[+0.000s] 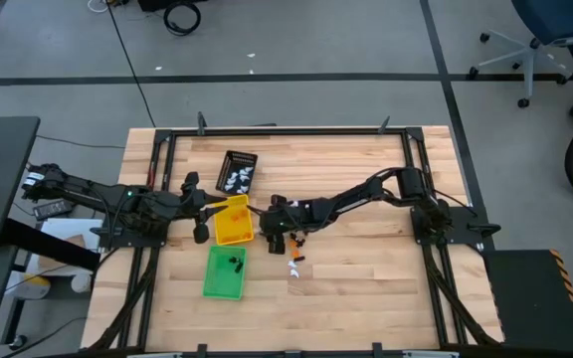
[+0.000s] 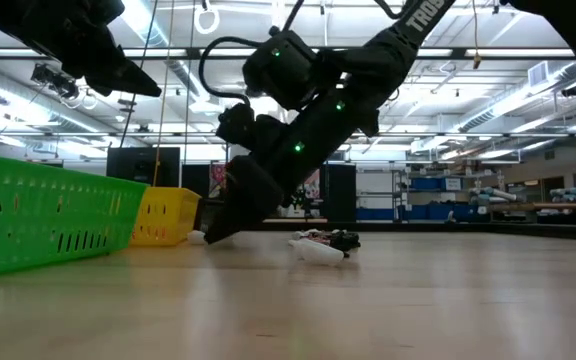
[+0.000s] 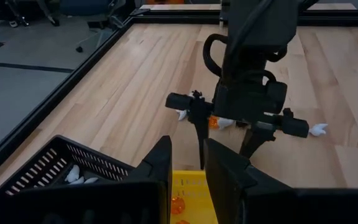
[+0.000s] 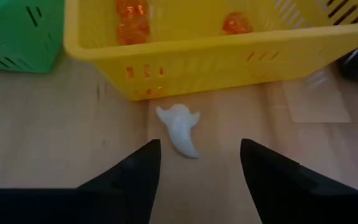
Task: Sort Halloween decoration
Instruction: Put the white ghost plush toy into the black basket
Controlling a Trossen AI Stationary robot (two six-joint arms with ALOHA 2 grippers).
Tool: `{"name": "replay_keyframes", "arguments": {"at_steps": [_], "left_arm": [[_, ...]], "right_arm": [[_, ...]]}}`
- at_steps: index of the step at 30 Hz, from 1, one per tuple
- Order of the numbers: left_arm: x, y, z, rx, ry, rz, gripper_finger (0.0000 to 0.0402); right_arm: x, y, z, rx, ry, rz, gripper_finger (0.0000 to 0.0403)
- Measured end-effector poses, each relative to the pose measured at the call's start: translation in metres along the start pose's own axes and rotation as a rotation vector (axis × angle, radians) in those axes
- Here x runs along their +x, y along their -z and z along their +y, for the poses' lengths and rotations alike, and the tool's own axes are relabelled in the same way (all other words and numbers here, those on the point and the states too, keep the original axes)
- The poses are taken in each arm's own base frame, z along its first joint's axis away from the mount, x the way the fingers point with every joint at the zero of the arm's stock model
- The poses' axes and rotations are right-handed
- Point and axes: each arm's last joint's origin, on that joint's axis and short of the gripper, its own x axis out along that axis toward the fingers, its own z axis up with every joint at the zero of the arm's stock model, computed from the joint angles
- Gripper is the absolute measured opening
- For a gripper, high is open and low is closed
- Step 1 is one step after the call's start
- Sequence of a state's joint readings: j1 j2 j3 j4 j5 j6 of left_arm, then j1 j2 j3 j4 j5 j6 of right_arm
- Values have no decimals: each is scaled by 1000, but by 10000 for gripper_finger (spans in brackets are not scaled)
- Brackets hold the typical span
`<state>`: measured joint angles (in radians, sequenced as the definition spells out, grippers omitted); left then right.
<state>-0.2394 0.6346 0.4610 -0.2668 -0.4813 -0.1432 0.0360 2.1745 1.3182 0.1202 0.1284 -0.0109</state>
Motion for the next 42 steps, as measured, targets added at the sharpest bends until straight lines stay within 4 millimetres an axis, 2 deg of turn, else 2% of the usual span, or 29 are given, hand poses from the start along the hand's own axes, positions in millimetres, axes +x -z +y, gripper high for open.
{"name": "replay_keyframes", "arguments": {"at_steps": [8, 14, 19, 23, 28, 34, 42], "left_arm": [[0, 0, 0, 0, 0, -1, 69], [0, 0, 0, 0, 0, -1, 69], [0, 0, 0, 0, 0, 0, 69], [0, 0, 0, 4, -1, 0, 69], [0, 0, 0, 5, -1, 0, 69], [0, 0, 0, 6, 0, 0, 69], [0, 0, 0, 7, -1, 1, 69]], "right_arm": [[-1, -6, 6, -18, -9, -64, 219], [23, 9, 9, -9, -45, -96, 218], [24, 11, 10, 12, -38, -75, 210], [22, 11, 9, -10, -35, -70, 190], [22, 12, 10, -16, -31, -59, 133], [8, 7, 7, -50, -9, 4, 70], [-25, -4, 0, -89, 62, 115, 66]]}}
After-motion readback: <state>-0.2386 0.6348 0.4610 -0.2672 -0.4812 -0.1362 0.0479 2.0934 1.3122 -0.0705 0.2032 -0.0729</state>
